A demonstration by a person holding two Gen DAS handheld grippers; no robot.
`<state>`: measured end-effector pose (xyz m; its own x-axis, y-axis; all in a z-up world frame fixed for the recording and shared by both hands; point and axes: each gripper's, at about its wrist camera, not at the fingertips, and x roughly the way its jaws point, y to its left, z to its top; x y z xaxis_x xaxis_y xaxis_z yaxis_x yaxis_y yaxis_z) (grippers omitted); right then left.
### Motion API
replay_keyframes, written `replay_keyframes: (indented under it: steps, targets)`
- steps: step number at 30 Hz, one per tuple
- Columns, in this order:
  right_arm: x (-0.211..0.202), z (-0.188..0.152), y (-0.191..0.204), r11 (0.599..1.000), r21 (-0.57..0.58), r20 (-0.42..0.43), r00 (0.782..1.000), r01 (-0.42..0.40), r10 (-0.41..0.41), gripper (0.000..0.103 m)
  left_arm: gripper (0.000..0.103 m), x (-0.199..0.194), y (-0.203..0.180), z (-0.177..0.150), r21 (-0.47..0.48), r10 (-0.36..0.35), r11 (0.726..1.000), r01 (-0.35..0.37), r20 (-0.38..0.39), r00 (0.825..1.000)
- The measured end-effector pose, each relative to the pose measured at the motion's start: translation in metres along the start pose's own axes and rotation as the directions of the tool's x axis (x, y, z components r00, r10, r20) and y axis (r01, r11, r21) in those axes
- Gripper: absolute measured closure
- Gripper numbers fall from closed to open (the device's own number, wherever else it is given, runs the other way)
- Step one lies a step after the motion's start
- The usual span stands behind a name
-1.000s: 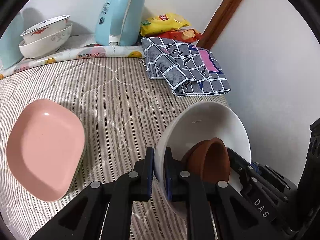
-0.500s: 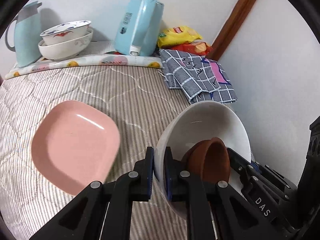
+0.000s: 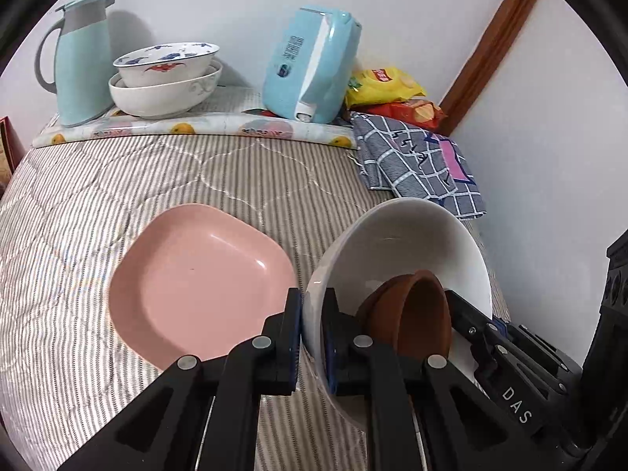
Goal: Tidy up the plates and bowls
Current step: 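Lift the white bowl with both grippers toward the pink plate stack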
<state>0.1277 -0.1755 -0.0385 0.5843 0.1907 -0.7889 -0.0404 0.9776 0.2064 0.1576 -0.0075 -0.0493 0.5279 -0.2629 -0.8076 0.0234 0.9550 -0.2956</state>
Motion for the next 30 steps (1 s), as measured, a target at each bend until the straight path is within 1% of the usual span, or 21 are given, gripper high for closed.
replay_keyframes:
  steps: [17,30]
  targets:
    - [0.0,0.014,0.043,0.998,-0.055,0.025,0.999,-0.029,0.03,0.095,0.093,-0.023,0.038,0.015,-0.057,0.007,0.998,-0.004,0.046,0.999]
    - [0.008,0.018,0.073,0.995,-0.08,0.017,0.998,-0.055,0.056,0.095,0.093,-0.031,0.067,0.018,-0.095,0.027,0.995,-0.02,0.063,0.998]
